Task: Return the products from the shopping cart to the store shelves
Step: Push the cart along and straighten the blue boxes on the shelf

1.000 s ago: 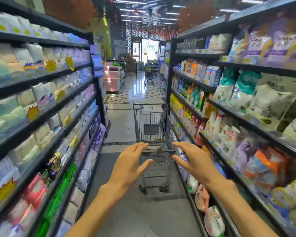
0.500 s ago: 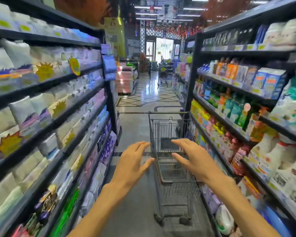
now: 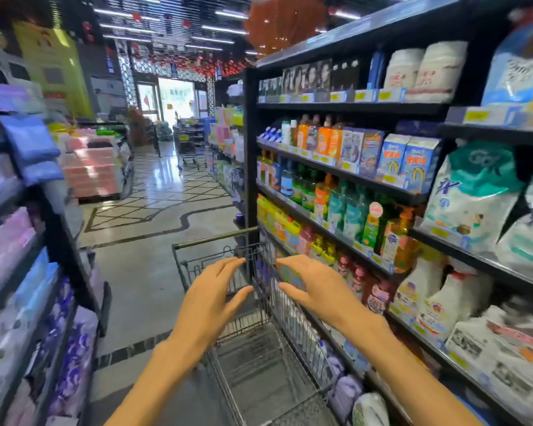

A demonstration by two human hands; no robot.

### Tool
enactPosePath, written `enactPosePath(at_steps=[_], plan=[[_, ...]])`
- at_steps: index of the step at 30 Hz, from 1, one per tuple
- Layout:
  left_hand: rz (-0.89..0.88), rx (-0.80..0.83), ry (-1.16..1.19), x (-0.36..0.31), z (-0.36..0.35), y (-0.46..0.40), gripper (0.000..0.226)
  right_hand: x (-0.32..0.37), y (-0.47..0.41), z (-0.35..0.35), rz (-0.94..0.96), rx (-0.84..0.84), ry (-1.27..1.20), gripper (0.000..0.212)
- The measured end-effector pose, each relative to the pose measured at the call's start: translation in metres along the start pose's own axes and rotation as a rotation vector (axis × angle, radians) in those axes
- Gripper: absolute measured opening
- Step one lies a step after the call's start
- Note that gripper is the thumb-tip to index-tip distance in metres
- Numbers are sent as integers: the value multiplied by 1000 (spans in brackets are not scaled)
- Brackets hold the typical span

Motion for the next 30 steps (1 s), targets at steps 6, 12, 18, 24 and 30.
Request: enactPosePath(at_steps=[6,12,18,24,30], plan=[[-260,129,79,25,-58,-131,60,-61,-48,10,-291,-75,73,51],[-462,161,241,-6,-117,-234,55,-131,-57,28,-548,-163,110,50],[-643,153,334,-59,-170,-312,52,-206,-53,58,-728,-317,99,47],[-729,153,396,-105,-204,-377,47,-268,-55,90,-829,-454,-27,44],[-744,152,437,-138,-237,-440,47,-313,-69,109,-917,-630,-39,41]])
Point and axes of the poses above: each hand's wrist, its own y-axis away from the middle knuckle, its own z-axis out of the back of the hand, x = y × z, the point moved 3 cm from there along -y, towards the middle knuckle, and after that the axes turned 5 degrees about x, right-handed, at the moved point
